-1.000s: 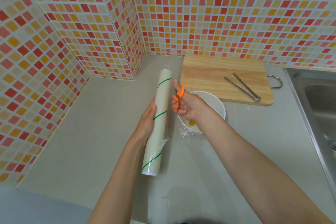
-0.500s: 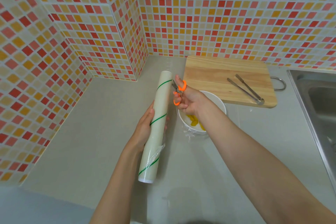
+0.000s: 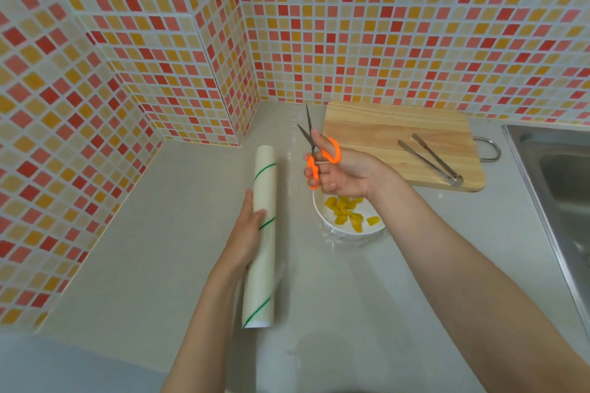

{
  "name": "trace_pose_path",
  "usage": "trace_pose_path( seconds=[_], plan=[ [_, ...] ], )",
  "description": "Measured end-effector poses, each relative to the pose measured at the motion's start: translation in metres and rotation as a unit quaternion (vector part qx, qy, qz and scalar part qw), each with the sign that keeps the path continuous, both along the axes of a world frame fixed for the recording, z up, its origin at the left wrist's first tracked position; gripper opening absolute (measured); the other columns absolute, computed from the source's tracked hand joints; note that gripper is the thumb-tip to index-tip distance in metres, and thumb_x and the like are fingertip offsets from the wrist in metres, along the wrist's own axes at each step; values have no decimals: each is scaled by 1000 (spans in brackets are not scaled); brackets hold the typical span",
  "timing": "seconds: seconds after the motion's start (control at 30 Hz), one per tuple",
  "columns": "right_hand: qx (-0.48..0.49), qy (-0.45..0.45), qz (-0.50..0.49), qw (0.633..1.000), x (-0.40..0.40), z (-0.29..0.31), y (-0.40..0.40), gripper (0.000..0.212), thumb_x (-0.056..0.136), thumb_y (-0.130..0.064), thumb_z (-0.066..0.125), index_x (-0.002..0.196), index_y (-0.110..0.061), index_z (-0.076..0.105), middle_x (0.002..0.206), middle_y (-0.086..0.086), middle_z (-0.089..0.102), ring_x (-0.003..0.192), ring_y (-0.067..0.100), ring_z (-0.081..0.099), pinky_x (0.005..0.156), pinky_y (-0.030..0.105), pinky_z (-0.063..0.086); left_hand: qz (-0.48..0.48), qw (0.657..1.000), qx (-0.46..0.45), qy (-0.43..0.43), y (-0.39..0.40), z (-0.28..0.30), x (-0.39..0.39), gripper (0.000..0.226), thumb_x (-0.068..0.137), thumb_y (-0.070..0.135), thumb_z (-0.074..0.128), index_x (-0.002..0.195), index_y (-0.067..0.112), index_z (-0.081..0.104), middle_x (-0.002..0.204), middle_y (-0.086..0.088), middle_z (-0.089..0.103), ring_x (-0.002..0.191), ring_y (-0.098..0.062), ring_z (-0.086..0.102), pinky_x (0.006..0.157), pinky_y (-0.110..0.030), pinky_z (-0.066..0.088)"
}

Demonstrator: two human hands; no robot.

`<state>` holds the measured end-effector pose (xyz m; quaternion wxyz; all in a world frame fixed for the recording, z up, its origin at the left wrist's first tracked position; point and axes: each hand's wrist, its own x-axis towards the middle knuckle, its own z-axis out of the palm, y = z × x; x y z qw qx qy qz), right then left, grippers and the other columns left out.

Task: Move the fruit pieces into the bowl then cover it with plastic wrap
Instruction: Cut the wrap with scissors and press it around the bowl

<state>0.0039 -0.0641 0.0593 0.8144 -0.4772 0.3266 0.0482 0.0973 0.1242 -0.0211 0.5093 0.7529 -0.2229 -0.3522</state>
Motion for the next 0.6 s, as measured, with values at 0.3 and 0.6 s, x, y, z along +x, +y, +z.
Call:
trace_pose_path(
  seconds=[0.3, 0.6],
  plan=[
    [-241, -41, -114, 963, -97, 12, -19, 51, 55, -58, 70, 89, -20, 66, 72, -1, 65, 60, 13, 64, 52, 21, 41, -37, 965, 154, -207, -20, -7, -29, 66, 94, 33, 42, 148, 39, 5, 107, -5, 35, 105, -33, 51, 92, -32, 37],
    [-493, 270, -222, 797, -201, -71, 6, 24, 75, -27, 62, 90, -8, 64, 78, 19, 60, 82, 37, 57, 69, 40, 42, -20, 911, 211, -355, -31, -2, -40, 63, 93, 43, 41, 149, 24, 18, 149, -14, 21, 133, -36, 24, 107, -46, 27]
  ],
)
